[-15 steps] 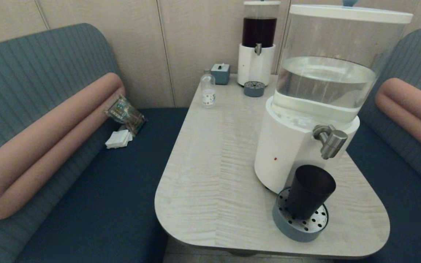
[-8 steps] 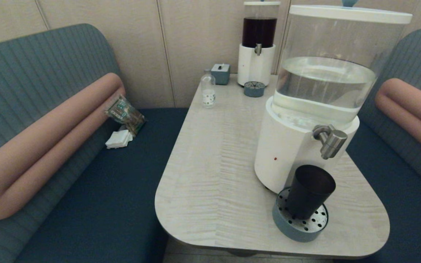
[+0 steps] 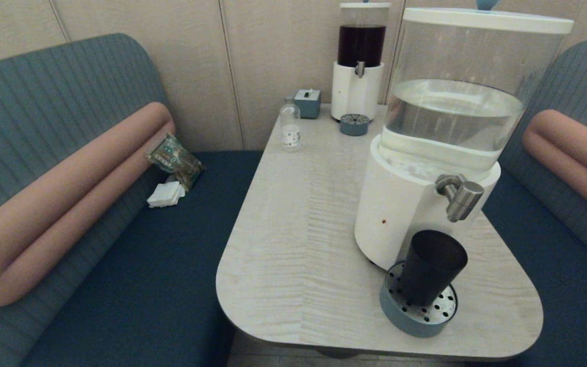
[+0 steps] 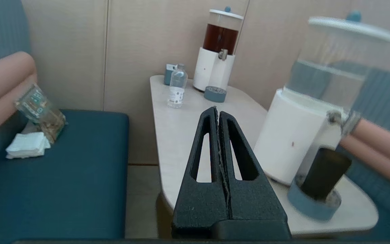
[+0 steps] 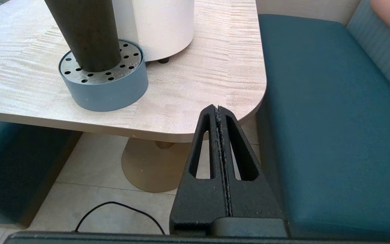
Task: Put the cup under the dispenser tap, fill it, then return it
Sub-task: Turn on the faucet
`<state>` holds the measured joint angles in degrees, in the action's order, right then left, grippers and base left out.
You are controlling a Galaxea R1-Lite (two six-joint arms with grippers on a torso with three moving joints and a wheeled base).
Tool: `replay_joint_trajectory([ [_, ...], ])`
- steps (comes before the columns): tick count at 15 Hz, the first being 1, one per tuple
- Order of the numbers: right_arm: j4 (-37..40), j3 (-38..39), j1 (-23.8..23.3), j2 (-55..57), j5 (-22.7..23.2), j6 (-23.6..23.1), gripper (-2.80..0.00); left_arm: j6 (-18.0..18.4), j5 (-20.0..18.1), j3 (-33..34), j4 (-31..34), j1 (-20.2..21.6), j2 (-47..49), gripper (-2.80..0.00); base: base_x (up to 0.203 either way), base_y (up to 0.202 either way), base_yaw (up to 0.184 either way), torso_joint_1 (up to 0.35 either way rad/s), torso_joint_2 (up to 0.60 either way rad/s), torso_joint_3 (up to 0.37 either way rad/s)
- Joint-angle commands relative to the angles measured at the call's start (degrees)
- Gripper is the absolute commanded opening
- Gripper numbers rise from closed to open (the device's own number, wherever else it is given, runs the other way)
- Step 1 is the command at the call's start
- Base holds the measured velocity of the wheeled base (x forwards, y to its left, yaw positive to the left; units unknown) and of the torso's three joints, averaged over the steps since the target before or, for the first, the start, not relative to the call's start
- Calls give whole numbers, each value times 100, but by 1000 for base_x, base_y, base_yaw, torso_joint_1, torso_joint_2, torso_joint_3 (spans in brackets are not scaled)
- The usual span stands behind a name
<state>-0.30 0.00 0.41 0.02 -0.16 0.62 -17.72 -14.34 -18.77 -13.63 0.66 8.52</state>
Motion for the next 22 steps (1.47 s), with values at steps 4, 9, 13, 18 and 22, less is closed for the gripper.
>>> replay_joint_trajectory([
  [4,-5,0,2,-2,-2,0,-280,845,28,750,-71,-4,-846,-280,0,0,0,0,0,0],
  [9,-5,0,2,-2,-2,0,-280,1770,370,1873,-48,-4,-849,-280,0,0,0,0,0,0],
  [13,-5,0,2,-2,-2,0,-280,1931,902,1885,576,-4,-844,-280,0,0,0,0,0,0],
  [18,-5,0,2,-2,-2,0,-280,1819,1389,1880,1366,-4,-844,-280,0,0,0,0,0,0],
  [22,-5,0,-3,-2,-2,0,-280,1772,1390,1885,1371,-4,-844,-280,0,0,0,0,0,0],
])
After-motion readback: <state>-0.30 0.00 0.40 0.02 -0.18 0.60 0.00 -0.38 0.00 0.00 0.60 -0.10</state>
